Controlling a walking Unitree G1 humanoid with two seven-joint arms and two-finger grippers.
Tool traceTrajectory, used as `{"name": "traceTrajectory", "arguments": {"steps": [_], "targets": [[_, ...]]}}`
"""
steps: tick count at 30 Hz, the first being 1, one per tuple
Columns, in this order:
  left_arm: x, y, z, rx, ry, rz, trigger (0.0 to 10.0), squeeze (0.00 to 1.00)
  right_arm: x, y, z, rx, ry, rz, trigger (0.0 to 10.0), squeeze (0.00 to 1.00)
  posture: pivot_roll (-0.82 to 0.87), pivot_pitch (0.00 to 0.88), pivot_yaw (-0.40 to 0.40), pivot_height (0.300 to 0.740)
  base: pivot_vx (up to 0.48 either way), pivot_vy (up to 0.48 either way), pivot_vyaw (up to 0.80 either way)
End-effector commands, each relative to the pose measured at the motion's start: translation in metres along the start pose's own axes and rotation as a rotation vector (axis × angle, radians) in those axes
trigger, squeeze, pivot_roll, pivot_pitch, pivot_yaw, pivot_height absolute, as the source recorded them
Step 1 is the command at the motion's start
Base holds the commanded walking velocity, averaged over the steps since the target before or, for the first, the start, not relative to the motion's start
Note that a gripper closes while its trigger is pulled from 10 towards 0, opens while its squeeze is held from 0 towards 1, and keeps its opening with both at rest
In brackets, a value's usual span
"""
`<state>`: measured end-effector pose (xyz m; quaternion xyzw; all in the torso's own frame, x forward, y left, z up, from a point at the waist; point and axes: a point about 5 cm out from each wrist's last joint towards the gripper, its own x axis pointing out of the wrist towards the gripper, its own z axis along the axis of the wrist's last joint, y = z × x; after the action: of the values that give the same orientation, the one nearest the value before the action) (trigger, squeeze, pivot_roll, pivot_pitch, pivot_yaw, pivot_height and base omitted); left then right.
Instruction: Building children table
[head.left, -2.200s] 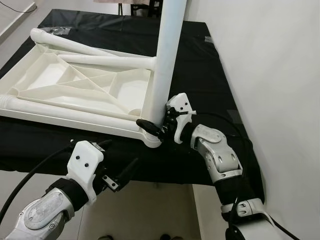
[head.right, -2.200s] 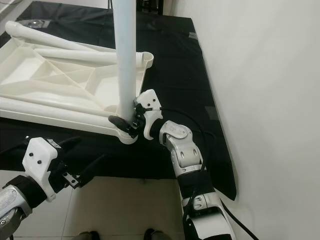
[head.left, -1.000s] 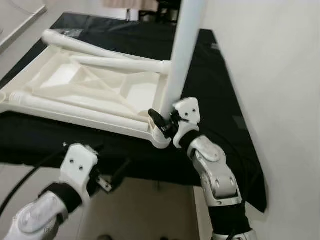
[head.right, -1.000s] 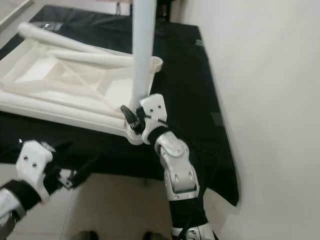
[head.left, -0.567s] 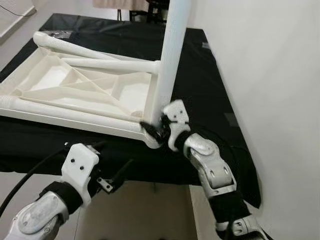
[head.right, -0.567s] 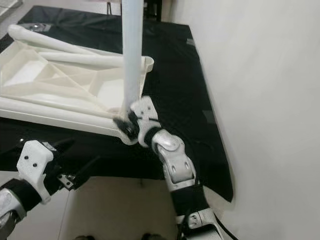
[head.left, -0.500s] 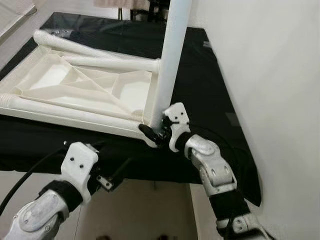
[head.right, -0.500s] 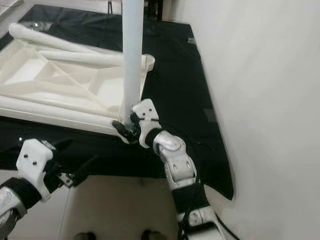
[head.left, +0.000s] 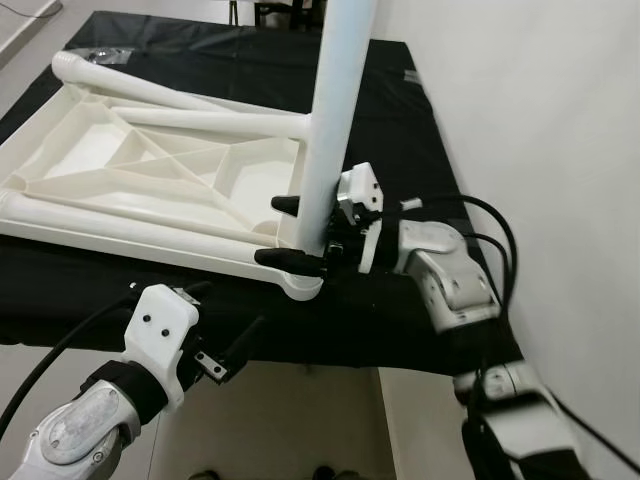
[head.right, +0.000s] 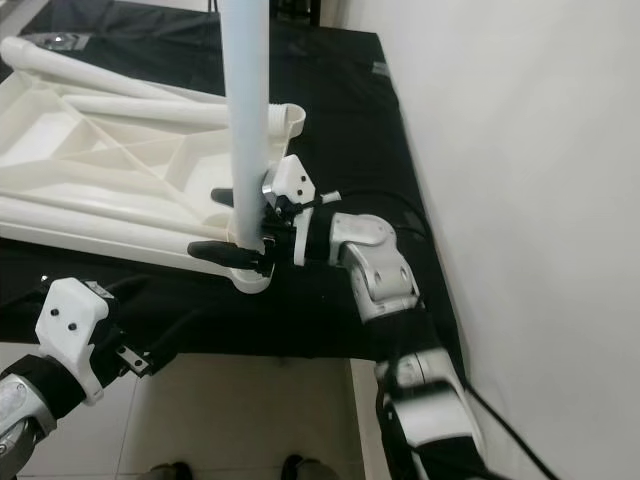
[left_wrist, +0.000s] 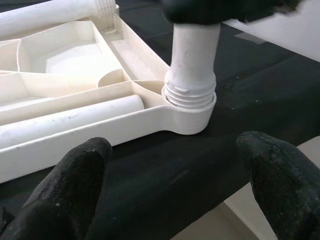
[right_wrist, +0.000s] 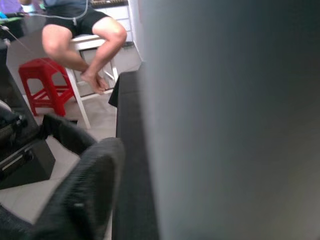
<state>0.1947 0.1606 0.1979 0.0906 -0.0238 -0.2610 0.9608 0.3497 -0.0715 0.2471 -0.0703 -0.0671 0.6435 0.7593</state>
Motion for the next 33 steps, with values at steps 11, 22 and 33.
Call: {"name": "traceTrajectory", "arguments": {"steps": [11,22,33], "targets": [[0.001,-0.007,0.001,-0.012,-0.009,-0.018,10.0,0.0,-0.005,-0.008,0.0,0.012,-0.003,0.066,0.0,0.0,0.17,0.217,-0.171,0.74,0.0,0.0,0.0],[0.003,-0.01,0.002,-0.026,-0.01,-0.034,10.0,0.0,-0.028,-0.01,-0.024,0.039,0.022,-0.205,0.0,0.0,0.14,0.236,-0.163,0.74,0.0,0.0,0.0],[0.005,-0.012,0.002,-0.031,-0.008,-0.07,10.0,0.0,0.002,0.043,-0.068,0.061,0.146,-0.837,10.0,0.0,0.12,0.235,-0.141,0.74,0.0,0.0,0.0]]}}
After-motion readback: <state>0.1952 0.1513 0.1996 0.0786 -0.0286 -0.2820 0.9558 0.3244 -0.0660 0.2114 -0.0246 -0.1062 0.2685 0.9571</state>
